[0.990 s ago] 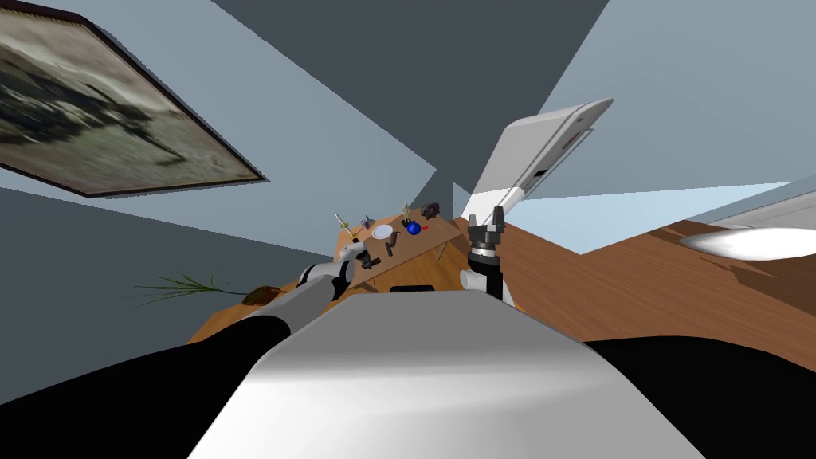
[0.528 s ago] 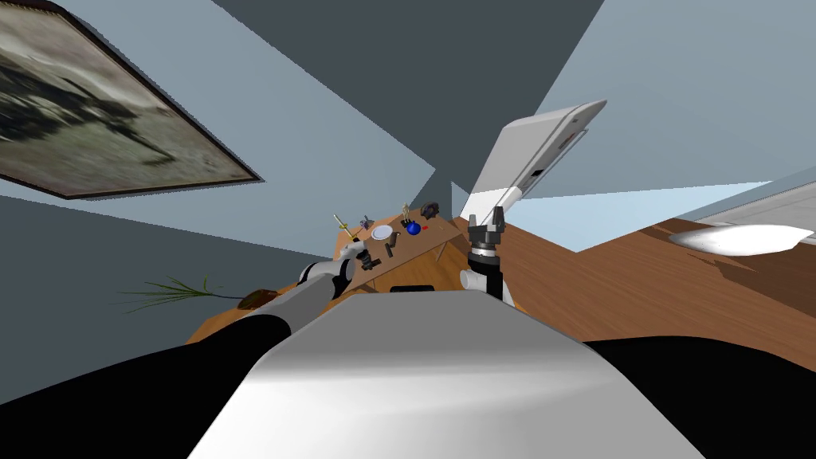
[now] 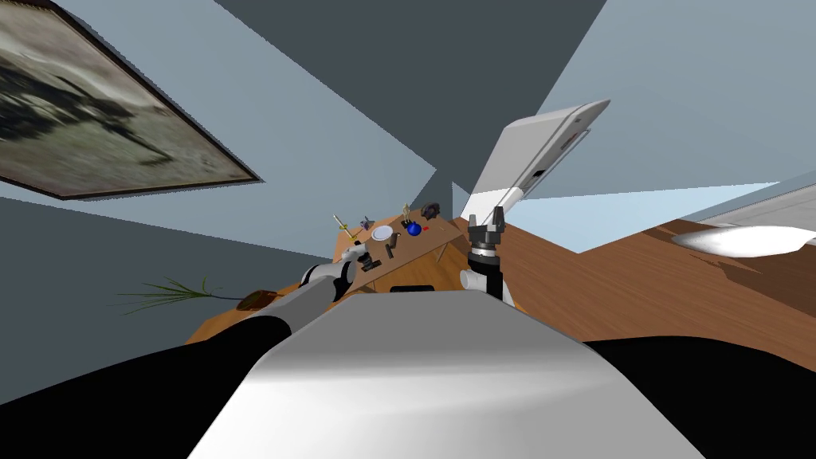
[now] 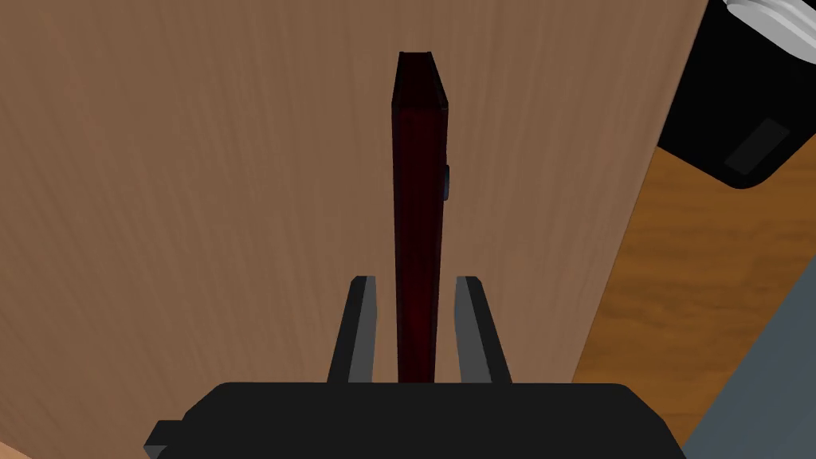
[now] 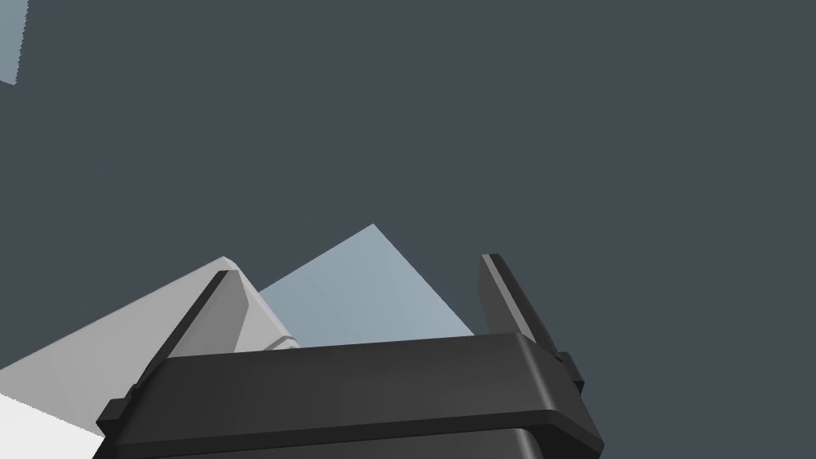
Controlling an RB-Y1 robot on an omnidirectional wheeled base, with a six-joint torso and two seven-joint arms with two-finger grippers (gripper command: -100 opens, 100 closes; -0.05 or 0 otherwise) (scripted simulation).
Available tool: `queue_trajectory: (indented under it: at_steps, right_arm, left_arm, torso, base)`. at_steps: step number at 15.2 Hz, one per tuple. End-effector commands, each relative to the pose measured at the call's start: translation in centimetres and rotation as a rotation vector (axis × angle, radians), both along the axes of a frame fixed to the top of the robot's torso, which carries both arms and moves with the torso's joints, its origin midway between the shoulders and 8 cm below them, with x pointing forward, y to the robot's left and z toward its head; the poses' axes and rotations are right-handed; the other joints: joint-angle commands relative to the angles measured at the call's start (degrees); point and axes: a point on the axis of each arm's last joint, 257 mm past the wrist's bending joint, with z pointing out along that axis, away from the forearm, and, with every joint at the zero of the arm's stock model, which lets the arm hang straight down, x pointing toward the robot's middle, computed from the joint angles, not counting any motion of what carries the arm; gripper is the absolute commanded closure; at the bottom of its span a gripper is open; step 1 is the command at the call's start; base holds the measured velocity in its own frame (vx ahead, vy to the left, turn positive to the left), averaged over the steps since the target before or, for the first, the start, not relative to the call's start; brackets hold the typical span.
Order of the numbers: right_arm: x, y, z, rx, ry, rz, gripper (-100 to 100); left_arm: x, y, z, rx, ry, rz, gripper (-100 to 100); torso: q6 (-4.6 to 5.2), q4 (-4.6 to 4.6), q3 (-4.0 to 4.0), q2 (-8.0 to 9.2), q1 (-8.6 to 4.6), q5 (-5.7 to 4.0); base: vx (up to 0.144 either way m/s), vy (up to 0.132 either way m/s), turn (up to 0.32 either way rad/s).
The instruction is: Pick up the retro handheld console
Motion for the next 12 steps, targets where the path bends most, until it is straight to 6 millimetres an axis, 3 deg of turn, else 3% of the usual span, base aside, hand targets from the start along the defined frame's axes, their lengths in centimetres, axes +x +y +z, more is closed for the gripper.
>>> queue_trajectory:
  at_steps: [1, 3, 4, 7, 9, 12]
  right_arm:
    - [0.0, 0.0, 0.0, 0.000, 0.000, 0.000, 0]
    - [0.0, 0.0, 0.0, 0.000, 0.000, 0.000, 0]
    - [0.0, 0.0, 0.0, 0.000, 0.000, 0.000, 0]
    - [0.0, 0.0, 0.0, 0.000, 0.000, 0.000, 0]
    - [0.0, 0.0, 0.0, 0.000, 0.000, 0.000, 0]
    - [0.0, 0.0, 0.0, 0.000, 0.000, 0.000, 0]
  left_arm:
    - [0.0, 0.0, 0.0, 0.000, 0.000, 0.000, 100]
    - [0.0, 0.0, 0.0, -0.001, 0.001, 0.000, 100]
    - [0.8, 0.4, 1.2, 0.000, 0.001, 0.001, 100]
    - [2.1, 0.5, 1.9, 0.006, -0.030, -0.006, 100]
    - [1.0, 0.4, 1.3, 0.001, -0.004, 0.000, 100]
    - [0.9, 0.4, 1.3, 0.001, -0.003, 0.000, 100]
  torso:
    - [0.00, 0.00, 0.00, 0.00, 0.00, 0.00]
    - [0.01, 0.00, 0.00, 0.01, 0.01, 0.01]
    - [0.01, 0.00, 0.00, 0.01, 0.01, 0.01]
    - [0.03, 0.07, 0.11, 0.16, -0.05, -0.03]
    - [0.03, 0.08, 0.10, 0.12, -0.03, -0.02]
    - [0.01, 0.03, 0.05, 0.07, 0.00, -0.01]
  base:
    - [0.000, 0.000, 0.000]
    - [0.000, 0.000, 0.000]
    - [-0.026, -0.013, -0.009]
    - [-0.037, -0.010, -0.004]
    - [-0.007, -0.001, -0.002]
    - [0.000, 0.000, 0.000]
